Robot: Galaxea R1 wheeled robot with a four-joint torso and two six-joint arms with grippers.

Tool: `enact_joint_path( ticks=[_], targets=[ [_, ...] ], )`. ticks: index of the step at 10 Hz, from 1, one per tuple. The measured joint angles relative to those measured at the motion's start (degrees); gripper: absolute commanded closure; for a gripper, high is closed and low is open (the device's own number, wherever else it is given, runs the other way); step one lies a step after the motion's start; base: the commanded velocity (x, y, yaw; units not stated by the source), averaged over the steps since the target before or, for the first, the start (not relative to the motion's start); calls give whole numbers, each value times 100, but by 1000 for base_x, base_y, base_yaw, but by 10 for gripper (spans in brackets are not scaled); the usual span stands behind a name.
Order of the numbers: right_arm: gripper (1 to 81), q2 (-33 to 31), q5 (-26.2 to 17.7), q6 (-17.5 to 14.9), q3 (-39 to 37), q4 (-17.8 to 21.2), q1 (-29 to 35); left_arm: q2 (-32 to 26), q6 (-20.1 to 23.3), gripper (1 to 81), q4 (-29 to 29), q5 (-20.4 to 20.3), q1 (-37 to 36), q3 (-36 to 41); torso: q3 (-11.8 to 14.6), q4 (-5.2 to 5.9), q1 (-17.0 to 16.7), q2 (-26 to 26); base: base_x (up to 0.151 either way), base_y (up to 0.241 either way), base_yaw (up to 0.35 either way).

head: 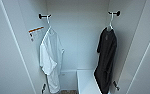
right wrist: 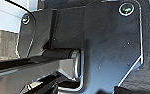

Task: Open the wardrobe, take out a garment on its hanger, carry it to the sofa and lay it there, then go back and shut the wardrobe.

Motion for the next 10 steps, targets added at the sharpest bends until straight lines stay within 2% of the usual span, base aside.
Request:
enact_joint_path(
  ticks=[5, 10],
  targets=[
    [10, 0, 9, 0, 0, 0, 17, 0, 0, 10, 0, -7, -33, 0, 2, 0, -3, -4, 73, 0, 0],
    [10, 0, -2, 0, 0, 0, -7, 16, -2, 10, 0, 0, -7, 0, 2, 0, -2, -4, 0, 0, 0]
  ],
)
